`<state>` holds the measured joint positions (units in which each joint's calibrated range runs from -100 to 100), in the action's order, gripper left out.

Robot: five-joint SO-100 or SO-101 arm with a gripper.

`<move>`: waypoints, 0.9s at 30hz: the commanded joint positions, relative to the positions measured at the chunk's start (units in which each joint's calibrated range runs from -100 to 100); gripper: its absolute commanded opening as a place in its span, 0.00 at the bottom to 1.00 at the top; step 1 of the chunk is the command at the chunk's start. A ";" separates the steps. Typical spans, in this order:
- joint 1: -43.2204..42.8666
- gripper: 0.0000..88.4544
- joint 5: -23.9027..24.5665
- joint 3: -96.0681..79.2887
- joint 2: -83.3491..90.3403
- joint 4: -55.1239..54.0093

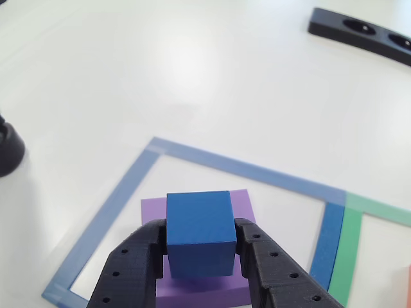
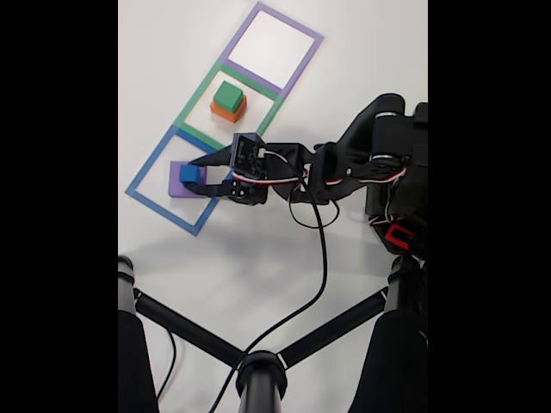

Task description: Tower of hanoi

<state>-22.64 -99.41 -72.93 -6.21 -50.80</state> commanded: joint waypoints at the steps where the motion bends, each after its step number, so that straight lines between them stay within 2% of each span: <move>1: -0.35 0.07 -0.59 2.19 -2.61 -4.52; 6: 0.03 0.09 -0.59 3.83 -5.65 -6.22; 19: 0.10 0.23 -0.59 4.19 -7.18 -8.49; 27: 0.41 0.26 -0.59 3.46 3.88 -3.95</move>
<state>-22.64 -99.41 -70.15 -10.93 -57.46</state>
